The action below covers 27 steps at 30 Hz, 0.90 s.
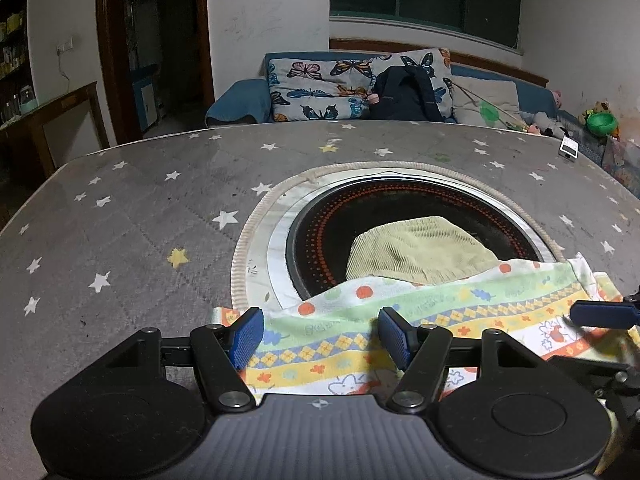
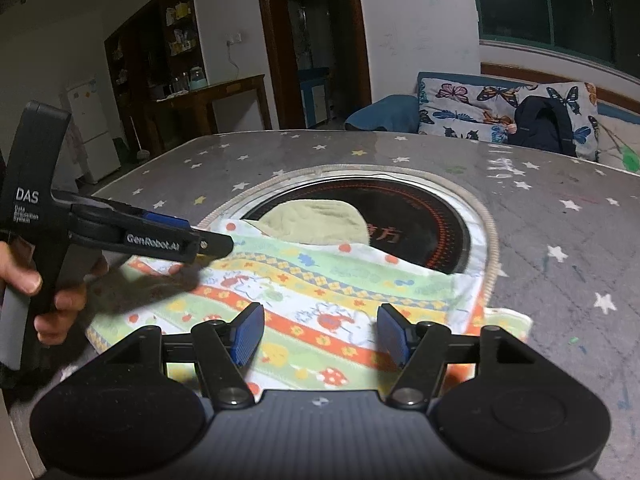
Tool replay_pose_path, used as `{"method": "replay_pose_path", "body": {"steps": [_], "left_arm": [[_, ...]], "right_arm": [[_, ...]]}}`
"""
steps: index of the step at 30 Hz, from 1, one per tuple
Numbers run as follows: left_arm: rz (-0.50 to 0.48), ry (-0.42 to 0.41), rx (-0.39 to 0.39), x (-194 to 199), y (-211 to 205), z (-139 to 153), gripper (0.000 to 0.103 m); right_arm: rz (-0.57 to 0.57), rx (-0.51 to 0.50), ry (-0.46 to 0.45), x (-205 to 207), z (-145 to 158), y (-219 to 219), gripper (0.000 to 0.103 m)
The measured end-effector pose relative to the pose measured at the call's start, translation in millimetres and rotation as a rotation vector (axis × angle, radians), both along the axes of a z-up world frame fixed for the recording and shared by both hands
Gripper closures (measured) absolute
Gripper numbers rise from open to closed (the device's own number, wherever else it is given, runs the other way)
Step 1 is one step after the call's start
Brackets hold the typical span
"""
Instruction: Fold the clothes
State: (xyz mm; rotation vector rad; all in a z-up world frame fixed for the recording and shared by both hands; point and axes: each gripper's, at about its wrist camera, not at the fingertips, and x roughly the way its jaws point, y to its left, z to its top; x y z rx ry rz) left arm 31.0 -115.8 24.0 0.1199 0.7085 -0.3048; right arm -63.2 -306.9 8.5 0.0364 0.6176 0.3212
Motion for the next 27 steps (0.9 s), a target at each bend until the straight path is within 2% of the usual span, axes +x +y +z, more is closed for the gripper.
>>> {"method": "replay_pose_path", "body": {"steps": [11,16,22,27], "left_arm": [[-0.002,0.005,-0.007,-16,9,7,0.034],[0.018,-0.009,-0.015,-31,18,11,0.023],[0.081,-0.051,0.012,-44,30,14,0.014],[0.124,-0.064,0.028,-47,39,10,0.01]], "right_arm": [[0.014,0.001,-0.002,1,-1,3,0.038],[0.01,-0.001,-0.001,-3,-3,1,0.037],[0.005,-0.004,0.0,-8,-4,-2,0.03],[-0.001,0.001,-0.001,-8,-7,-4,0.023]]}}
